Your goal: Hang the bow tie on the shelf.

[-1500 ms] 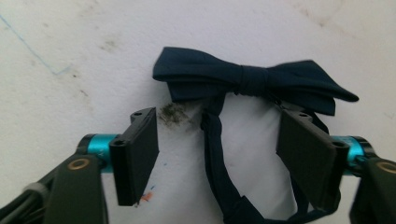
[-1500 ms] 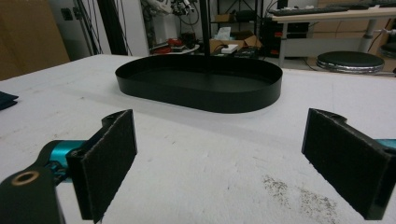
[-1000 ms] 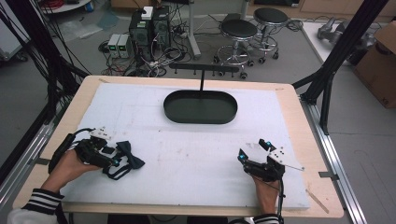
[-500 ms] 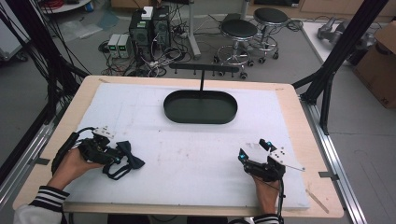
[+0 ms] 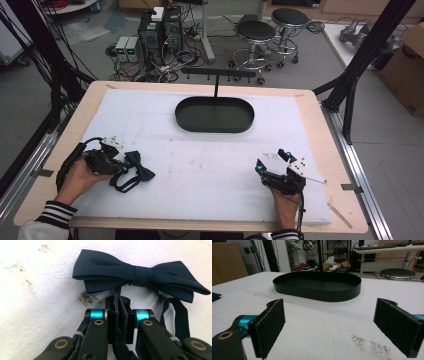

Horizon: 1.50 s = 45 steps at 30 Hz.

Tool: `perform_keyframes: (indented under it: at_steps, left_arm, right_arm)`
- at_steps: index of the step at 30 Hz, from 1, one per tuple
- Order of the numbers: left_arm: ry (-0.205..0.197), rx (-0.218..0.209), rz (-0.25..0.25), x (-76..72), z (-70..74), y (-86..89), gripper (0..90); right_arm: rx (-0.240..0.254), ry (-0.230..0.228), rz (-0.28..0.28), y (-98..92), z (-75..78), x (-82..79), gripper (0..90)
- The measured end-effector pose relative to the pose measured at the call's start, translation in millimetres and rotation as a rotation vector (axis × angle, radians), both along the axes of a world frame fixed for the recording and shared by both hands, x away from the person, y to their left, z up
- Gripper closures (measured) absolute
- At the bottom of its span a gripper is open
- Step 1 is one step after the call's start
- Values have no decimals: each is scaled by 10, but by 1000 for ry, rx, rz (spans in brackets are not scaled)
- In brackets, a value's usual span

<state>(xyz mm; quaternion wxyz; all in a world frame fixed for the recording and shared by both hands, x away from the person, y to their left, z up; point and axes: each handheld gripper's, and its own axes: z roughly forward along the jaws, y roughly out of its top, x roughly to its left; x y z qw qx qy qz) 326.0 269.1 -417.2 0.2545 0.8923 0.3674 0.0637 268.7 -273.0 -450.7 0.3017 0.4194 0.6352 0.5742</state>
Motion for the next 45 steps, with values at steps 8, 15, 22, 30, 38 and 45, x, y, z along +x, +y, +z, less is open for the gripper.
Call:
perform_keyframes:
  at_steps: [8, 15, 22, 30, 38, 45]
  left_arm:
    - [-81, -73, 16, -39, 59, 23, 861]
    - [-173, -229, 46, -59, 142, 81, 863]
    - [-328, -331, 116, -113, 250, 149, 864]
    - [-397, -373, 114, -116, 322, 103, 864]
    - [-461, -401, 70, 55, 555, -130, 864]
    - [-492, -415, 40, 204, 747, -321, 864]
  right_arm:
    - [0, 0, -1, -1, 0, 0, 93]
    - [1, 1, -2, 1, 0, -3, 93]
    - [-2, -3, -3, -2, -1, 0, 93]
    - [-4, 1, -2, 5, 0, -6, 93]
    - [-11, 0, -3, 12, 1, 1, 93]
    - [-10, -1, -5, 12, 1, 1, 93]
